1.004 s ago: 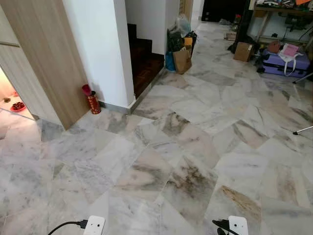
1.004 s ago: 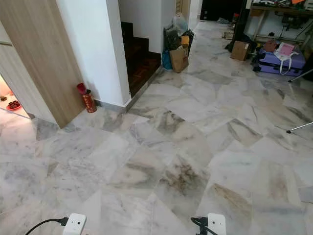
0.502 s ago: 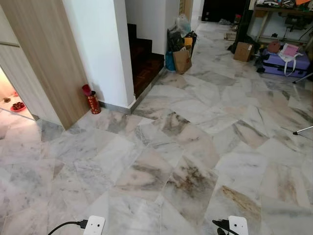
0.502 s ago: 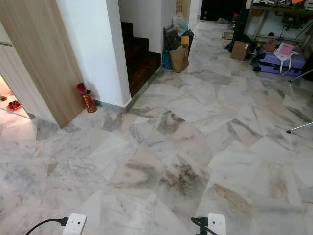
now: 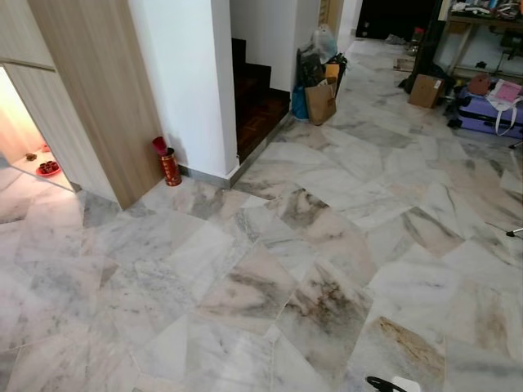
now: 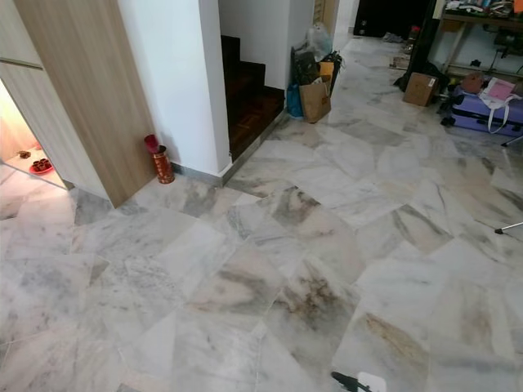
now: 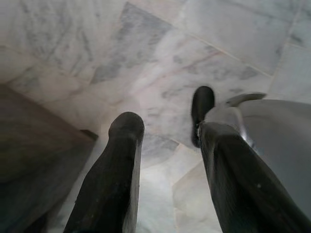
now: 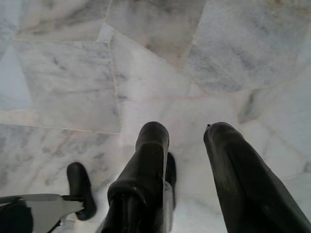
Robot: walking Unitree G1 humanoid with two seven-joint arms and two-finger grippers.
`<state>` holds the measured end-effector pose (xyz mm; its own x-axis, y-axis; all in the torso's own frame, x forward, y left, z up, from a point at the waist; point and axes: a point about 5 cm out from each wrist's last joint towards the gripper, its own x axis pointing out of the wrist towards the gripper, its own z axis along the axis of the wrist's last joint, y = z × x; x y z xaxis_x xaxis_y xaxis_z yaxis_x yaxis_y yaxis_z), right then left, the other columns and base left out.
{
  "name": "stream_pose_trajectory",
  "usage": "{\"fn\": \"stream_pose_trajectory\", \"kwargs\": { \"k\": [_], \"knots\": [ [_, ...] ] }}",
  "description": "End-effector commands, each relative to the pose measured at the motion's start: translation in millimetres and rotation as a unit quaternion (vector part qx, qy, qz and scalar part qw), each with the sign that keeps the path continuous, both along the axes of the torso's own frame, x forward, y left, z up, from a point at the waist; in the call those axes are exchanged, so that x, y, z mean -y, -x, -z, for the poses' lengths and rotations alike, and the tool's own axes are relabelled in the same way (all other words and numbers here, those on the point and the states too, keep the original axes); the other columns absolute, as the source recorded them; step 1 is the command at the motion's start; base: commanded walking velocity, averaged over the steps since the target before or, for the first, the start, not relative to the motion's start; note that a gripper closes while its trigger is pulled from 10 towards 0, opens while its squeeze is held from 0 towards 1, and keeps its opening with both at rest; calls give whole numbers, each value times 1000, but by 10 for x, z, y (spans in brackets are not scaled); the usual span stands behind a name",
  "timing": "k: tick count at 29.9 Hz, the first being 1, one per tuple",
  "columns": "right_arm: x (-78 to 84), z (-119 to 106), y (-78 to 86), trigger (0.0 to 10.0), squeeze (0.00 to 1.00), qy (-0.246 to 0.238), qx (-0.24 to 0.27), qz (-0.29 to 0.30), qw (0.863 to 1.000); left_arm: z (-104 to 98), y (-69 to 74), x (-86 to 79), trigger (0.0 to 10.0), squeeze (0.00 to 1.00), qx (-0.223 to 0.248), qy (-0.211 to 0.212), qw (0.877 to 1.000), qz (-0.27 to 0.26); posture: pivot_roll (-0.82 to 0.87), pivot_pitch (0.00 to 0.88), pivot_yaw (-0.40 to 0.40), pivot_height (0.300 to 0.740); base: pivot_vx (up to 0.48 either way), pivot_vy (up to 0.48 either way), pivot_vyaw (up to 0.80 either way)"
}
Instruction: Move the pillow to the sofa from floor
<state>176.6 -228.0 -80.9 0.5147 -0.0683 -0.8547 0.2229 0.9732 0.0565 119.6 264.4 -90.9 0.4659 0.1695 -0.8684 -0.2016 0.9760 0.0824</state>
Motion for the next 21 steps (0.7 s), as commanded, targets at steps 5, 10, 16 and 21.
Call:
{"fn": "stream_pose_trajectory", "kwargs": {
  "k": [5, 10, 16, 21],
  "knots": [
    [-42, -4, -24, 10000, 0, -5, 8, -9, 1000, 9, 148, -87, 10000, 0, -10, -2, 1000, -7, 73, 0, 20, 740, 0, 0, 721],
    [-23, -17, -41, 10000, 0, -2, 10, -16, 1000, 39, 156, -4, 10000, 0, -13, 2, 1000, 1, 77, 0, 8, 740, 0, 0, 800],
    [-17, -25, -53, 10000, 0, -3, 10, -22, 1000, 85, 68, 221, 10000, 0, -11, 13, 1000, 8, 85, 0, -3, 740, 0, 0, 800],
    [-23, -27, -59, 10000, 0, -4, 10, -29, 1000, 88, -25, 331, 10000, 0, -7, 12, 1000, 24, 89, 0, -6, 740, 0, 0, 800]
  ]
}}
